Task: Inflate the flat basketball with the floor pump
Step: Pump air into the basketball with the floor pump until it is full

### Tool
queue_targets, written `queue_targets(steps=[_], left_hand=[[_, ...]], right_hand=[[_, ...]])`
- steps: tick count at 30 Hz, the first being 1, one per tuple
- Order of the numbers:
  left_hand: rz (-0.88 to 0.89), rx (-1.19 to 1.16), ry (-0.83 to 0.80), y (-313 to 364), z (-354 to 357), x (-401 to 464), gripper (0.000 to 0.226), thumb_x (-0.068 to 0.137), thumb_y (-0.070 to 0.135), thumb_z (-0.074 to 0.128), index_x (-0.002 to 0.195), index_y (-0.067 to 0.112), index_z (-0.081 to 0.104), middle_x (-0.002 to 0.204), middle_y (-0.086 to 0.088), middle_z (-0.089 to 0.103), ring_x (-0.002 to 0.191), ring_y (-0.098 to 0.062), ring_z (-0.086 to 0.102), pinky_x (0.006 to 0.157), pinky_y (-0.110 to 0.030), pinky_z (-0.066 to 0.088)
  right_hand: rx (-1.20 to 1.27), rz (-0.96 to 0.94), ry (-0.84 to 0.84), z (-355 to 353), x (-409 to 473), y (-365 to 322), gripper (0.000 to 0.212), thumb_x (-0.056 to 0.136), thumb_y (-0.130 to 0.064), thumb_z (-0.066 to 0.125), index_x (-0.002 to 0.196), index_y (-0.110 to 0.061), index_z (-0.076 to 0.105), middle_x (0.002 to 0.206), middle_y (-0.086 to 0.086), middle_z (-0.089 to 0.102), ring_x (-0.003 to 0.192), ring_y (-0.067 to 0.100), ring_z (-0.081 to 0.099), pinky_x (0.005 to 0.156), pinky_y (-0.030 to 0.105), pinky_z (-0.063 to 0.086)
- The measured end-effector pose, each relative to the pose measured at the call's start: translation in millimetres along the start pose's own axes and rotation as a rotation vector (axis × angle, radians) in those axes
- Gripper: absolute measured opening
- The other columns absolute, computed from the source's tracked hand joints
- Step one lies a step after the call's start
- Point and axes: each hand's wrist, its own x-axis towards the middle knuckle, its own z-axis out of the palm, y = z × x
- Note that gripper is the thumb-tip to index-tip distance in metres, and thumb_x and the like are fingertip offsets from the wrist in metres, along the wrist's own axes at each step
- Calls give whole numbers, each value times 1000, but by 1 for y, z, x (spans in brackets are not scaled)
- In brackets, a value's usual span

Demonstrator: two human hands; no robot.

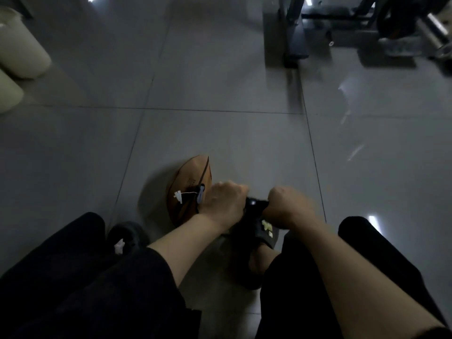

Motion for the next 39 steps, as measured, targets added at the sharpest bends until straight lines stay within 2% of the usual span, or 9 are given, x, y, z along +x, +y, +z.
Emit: queue_targets(steps=[2,6,12,22,29,31,33,36,39], left_hand=[[23,76,114,10,-46,6,15,85,16,51,94,13,62,94,-12,65,90,-33,60,65,-32,39],[33,88,293,30,-120,17,13,81,16,55,89,11,64,89,-13,63,83,-35,59,60,-31,34],[15,30,12,27,-24,13,12,84,11,49,90,10,60,90,-14,63,85,-34,60,60,-31,36],[-19,-4,-19,21,51,19,22,94,22,42,98,11,61,96,-10,66,87,-31,62,63,-31,40],[27,10,-100,35,13,4,18,90,14,47,101,8,60,103,-14,63,95,-35,61,66,-34,42],[45,13,-57,36,-10,-5,15,88,15,50,97,8,60,98,-14,64,91,-34,61,66,-33,43],[63,24,35,39,-44,-9,15,87,18,51,95,10,60,96,-14,63,88,-34,60,64,-32,39],[59,38,223,46,-103,-1,13,83,16,54,93,11,61,91,-11,62,83,-32,58,61,-30,33],[35,44,270,48,-114,8,11,81,13,56,90,12,61,87,-10,61,75,-28,53,60,-30,32]], right_hand=[[-16,-18,67,-42,-14,4,23,80,-22,60,66,-15,44,70,8,51,67,25,50,63,31,42],[30,-51,163,-114,-36,7,21,79,-19,70,68,-15,52,72,7,55,67,21,55,69,35,52],[4,43,42,-12,2,20,20,84,-32,60,84,-15,50,97,13,62,96,32,62,72,33,47],[1,124,-33,51,29,32,31,88,-29,55,114,-13,59,117,10,63,108,29,60,77,32,45],[-17,76,-84,29,0,34,20,83,-24,56,99,-12,56,108,13,62,99,30,61,74,32,46],[-22,38,-25,10,-11,33,8,79,-20,56,81,-12,55,93,14,61,87,30,60,67,30,42],[-42,2,43,-24,-25,30,21,78,-17,58,62,-14,45,75,10,54,71,27,53,62,29,41],[-10,-43,152,-88,-48,24,16,81,-17,63,68,-14,56,70,7,56,65,23,53,63,34,48],[21,-29,184,-101,-44,21,14,84,-21,63,76,-12,57,76,7,58,71,22,57,72,38,53]])
